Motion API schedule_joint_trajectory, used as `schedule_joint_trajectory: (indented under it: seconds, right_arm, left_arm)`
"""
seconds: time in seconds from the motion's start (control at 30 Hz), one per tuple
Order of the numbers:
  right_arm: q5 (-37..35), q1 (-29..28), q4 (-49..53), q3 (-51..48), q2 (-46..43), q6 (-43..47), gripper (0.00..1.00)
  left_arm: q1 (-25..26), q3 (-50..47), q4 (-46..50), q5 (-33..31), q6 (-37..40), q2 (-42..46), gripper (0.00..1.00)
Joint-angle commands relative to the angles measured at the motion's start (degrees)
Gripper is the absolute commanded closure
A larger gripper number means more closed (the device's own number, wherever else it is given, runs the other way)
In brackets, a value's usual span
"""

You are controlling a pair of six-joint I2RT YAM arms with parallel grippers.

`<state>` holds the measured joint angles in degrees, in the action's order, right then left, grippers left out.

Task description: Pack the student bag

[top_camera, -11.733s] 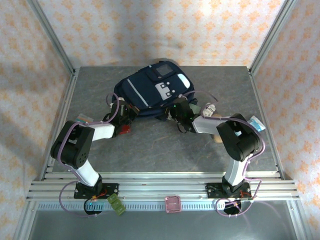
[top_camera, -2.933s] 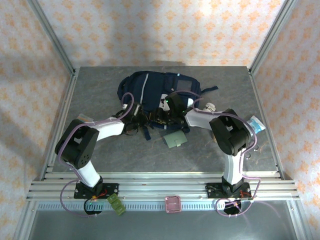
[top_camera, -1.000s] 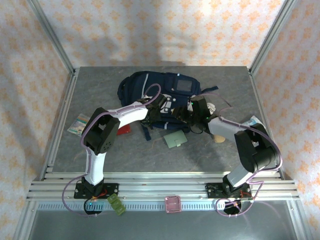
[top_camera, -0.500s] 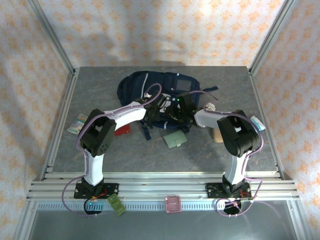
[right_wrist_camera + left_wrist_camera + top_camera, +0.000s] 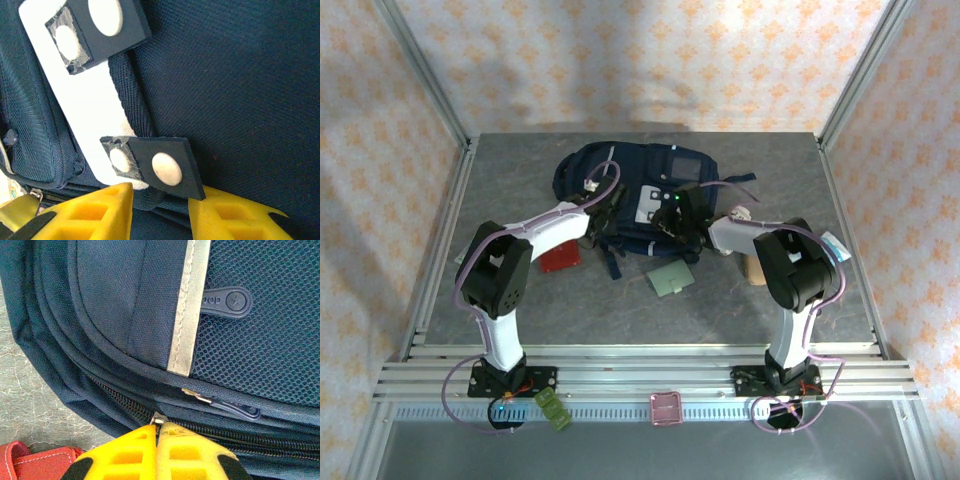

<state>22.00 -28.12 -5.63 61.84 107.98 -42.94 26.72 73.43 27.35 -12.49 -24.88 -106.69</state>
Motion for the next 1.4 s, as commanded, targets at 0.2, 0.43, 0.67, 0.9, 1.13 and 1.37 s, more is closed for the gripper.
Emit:
schedule_joint_trajectory:
  seconds: [0.2,0.43,0.67,0.9,1.13,1.37]
  right_arm:
    - [-13.6,4.9,9.6,-0.4,3.3,1.1,0.65]
    - [-11.5,6.4,11.2,7.9,4.7,5.5,0.63]
    - [-6.6,5.1,9.5,7.8,-1.2,7.6,0.58]
    - [-7.0,3.8,8.8,4.8,-5.6,7.6,0.57]
    - [-6.5,3.6,7.2,2.2,-6.9,6.7,0.57]
    - [-5.9,3.6,5.5,0.1,-7.7,5.7,0.58]
  left_arm:
    - [-7.0,-2.9,6.7,-16.8,2.9,2.0,1.00]
    - [-2.7,-0.4,4.8,-5.8,2.7,4.5,1.00]
    - [1.3,1.5,3.2,4.0,-0.9,6.1,0.74]
    - [7.2,4.4,7.6,-1.7,-4.7,0.6,0.63]
    - [8.4,7.4,7.5,-6.2,-6.3,-6.0,0.62]
    - [8.4,12.0,8.2,-8.6,-5.0,-11.3,0.63]
